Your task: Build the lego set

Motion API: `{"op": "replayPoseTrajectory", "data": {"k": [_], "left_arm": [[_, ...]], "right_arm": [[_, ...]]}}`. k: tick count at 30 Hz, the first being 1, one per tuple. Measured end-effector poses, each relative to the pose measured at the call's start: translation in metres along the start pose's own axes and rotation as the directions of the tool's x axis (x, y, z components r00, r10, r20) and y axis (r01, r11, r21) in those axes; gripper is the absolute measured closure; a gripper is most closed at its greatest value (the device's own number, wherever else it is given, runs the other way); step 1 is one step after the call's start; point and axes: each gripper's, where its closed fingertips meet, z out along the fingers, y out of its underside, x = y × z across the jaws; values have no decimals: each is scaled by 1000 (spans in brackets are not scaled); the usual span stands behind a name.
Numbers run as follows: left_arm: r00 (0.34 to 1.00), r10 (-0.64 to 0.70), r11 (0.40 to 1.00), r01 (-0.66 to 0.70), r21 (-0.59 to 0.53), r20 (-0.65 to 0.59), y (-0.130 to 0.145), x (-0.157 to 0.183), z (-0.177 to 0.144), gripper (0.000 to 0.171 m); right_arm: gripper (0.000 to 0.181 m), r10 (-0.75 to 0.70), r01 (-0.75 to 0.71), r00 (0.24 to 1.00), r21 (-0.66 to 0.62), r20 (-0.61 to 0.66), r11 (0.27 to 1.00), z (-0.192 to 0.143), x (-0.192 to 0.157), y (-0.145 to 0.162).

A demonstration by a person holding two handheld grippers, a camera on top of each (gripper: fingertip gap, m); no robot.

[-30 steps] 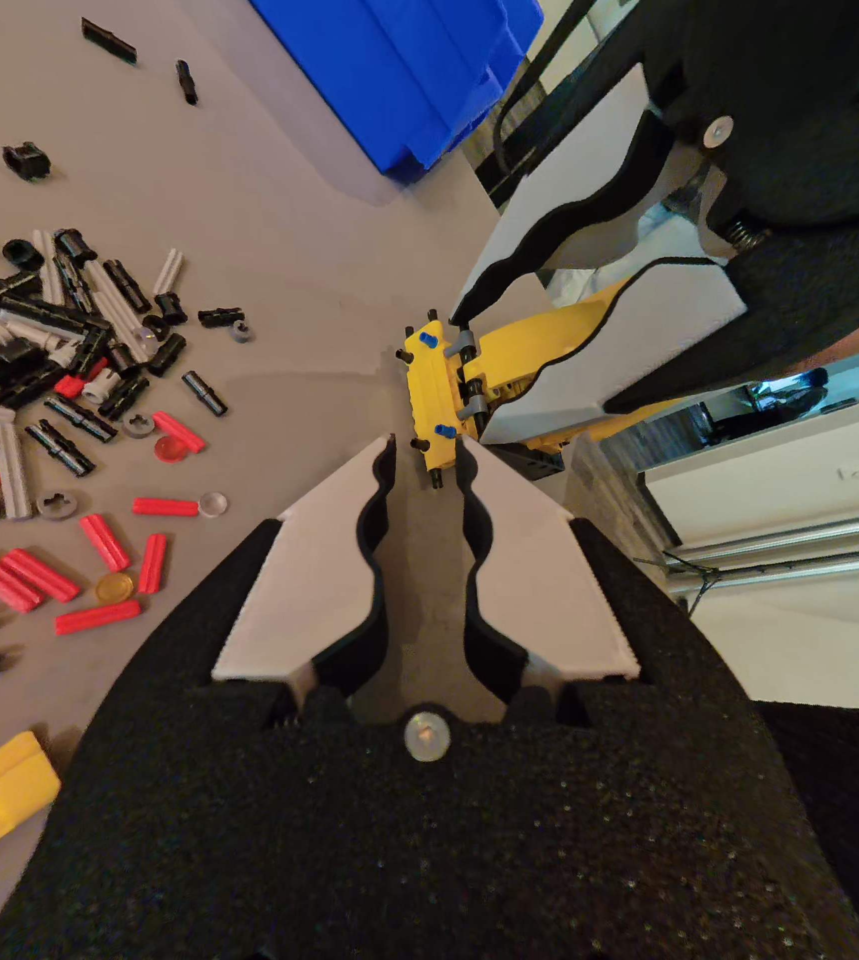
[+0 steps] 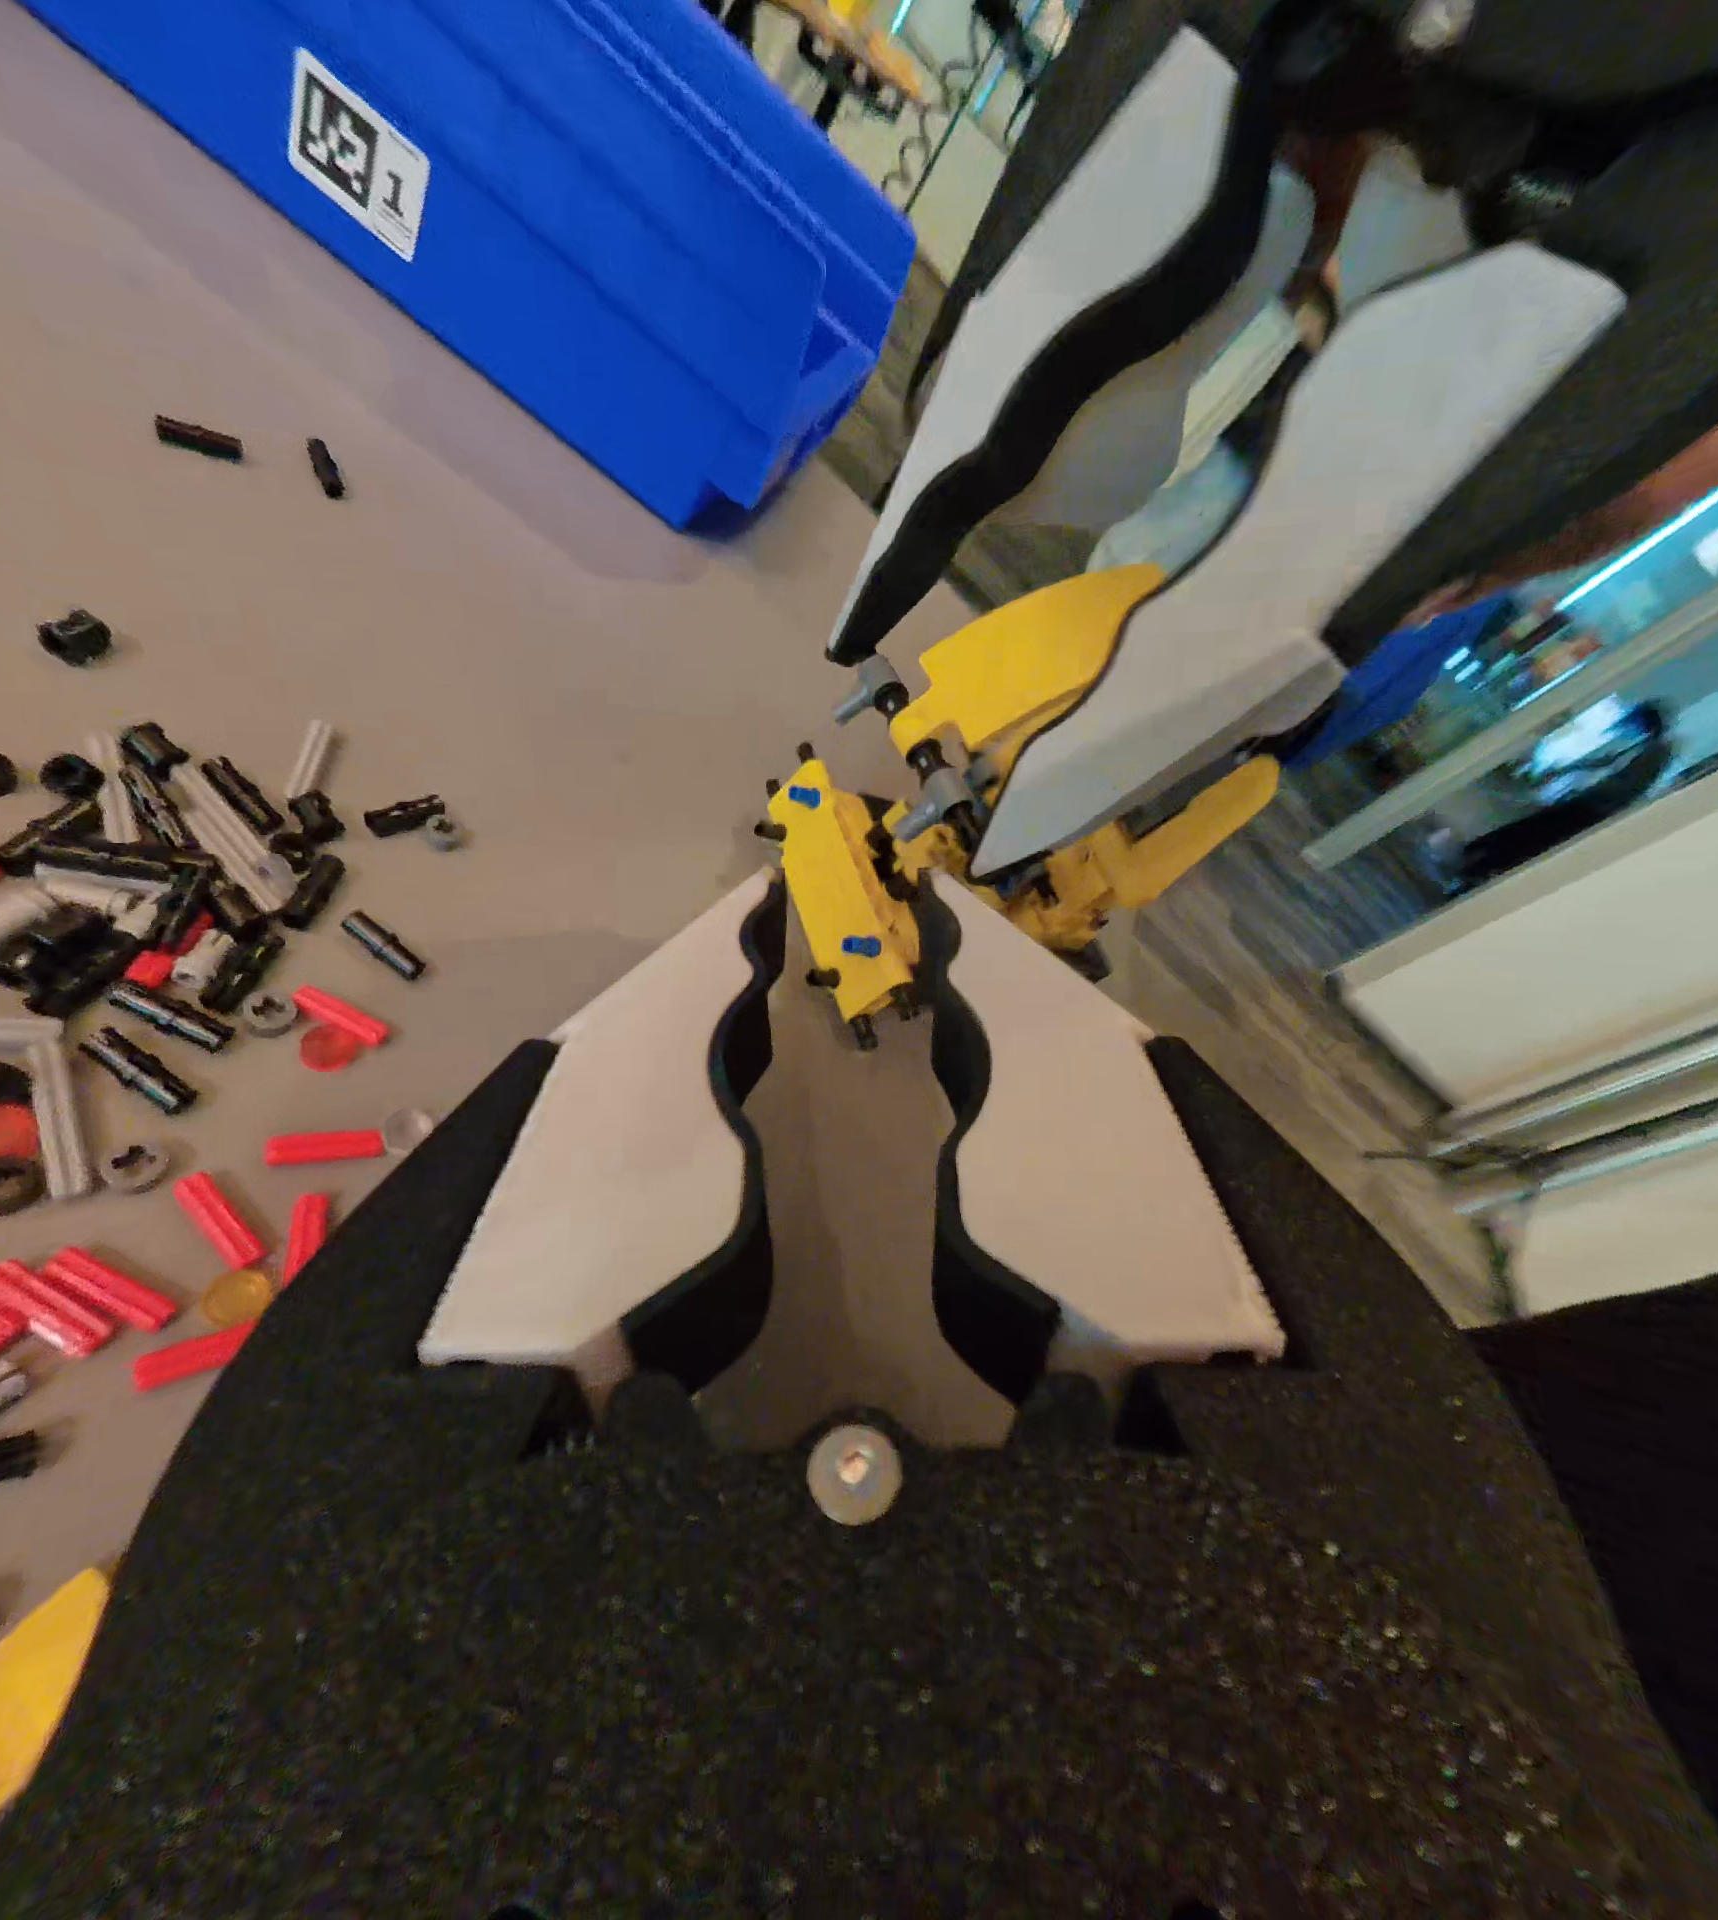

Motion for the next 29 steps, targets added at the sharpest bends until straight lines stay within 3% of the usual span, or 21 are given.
{"op": "replayPoseTrajectory", "data": {"k": [3,5,7,9,11,15,17,25,29], "left_arm": [[933,-288,951,306,52,-217,-17,3,-10,147],[787,-426,864,500,58,-446,-37,13,-26,146],[650,-481,802,598,6,-589,-46,21,-36,146],[583,-504,786,615,-59,-637,-45,30,-36,144],[570,-508,795,599,-96,-645,-40,38,-33,143],[516,-486,784,614,-91,-706,-48,44,-41,148],[469,-481,773,626,-105,-741,-51,46,-47,163],[323,-500,726,662,-187,-803,-57,51,-57,167],[278,-495,717,666,-205,-823,-60,53,-62,167]], "right_arm": [[125,-104,106,994,171,-23,980,-17,-6,-17],[125,-199,211,977,263,-71,942,-26,-13,-25],[125,-267,294,956,326,-125,899,-32,-21,-30],[125,-307,350,936,373,-170,860,-37,-28,-34],[125,-309,370,928,406,-208,836,-40,-30,-37],[125,-312,371,929,463,-201,805,-45,-41,-40],[124,-315,381,924,478,-215,792,-47,-43,-41],[119,-346,453,890,490,-296,745,-46,-43,-45],[119,-388,553,831,524,-399,647,-57,-49,-52]]}}
